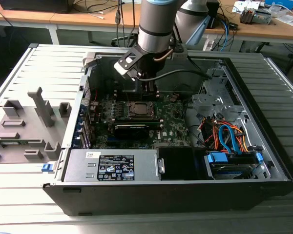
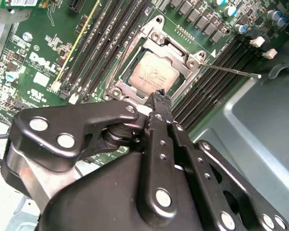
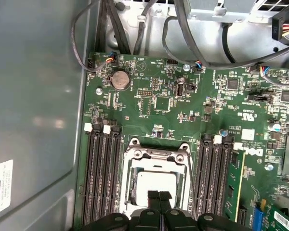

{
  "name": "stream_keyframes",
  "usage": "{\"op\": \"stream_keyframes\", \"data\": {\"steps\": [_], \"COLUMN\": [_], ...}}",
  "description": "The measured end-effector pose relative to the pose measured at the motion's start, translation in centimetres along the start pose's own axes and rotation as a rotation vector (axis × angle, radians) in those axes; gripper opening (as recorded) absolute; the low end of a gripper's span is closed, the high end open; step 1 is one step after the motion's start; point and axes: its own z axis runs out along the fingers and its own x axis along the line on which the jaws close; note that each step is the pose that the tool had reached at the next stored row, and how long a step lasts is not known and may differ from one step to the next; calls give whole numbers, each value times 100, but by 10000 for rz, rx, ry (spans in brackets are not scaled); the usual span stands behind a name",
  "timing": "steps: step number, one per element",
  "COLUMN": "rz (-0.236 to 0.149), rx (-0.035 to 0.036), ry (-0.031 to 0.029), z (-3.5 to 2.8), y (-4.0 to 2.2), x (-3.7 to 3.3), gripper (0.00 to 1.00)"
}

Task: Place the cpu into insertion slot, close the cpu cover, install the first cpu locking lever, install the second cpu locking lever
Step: 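Close the cpu cover, then install the first cpu locking lever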

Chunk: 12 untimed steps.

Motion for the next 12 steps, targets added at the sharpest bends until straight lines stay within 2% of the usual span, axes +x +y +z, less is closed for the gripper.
{"op": "stream_keyframes", "data": {"steps": [12], "rz": [1], "rx": [7], "ry": [1], "z": [-5], "y": [3], "x": [0], "gripper": [11]}}
